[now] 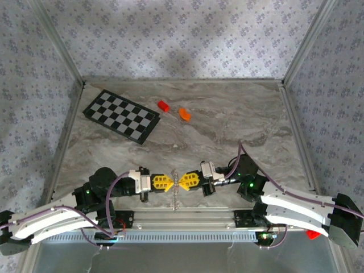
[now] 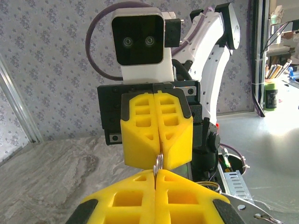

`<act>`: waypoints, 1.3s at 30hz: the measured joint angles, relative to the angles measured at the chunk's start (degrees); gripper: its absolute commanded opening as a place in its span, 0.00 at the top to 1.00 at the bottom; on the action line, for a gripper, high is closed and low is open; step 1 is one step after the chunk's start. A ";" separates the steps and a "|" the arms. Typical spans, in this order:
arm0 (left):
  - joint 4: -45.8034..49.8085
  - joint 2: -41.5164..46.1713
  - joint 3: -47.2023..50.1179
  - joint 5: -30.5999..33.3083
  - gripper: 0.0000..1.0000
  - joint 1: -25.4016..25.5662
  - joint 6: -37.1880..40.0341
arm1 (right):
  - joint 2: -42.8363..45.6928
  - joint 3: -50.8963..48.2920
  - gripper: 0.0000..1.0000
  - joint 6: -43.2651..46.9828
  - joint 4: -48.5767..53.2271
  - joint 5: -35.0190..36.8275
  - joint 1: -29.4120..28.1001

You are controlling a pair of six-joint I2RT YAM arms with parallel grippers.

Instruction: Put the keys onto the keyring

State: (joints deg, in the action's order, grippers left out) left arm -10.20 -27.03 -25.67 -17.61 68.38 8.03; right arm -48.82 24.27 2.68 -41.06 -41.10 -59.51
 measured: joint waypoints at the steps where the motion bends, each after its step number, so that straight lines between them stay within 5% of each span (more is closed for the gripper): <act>1: 0.00 -0.02 0.00 0.00 1.00 0.02 -0.04 | 0.07 0.00 1.00 0.09 0.17 0.04 -0.07; 39: -0.42 -0.07 0.00 0.68 1.00 0.26 -1.31 | 2.34 0.00 1.00 3.13 3.28 2.78 -1.18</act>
State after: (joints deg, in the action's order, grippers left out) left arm -10.61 -27.09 -25.67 -16.93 68.64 6.72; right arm -46.48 24.27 5.80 -37.78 -38.33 -60.69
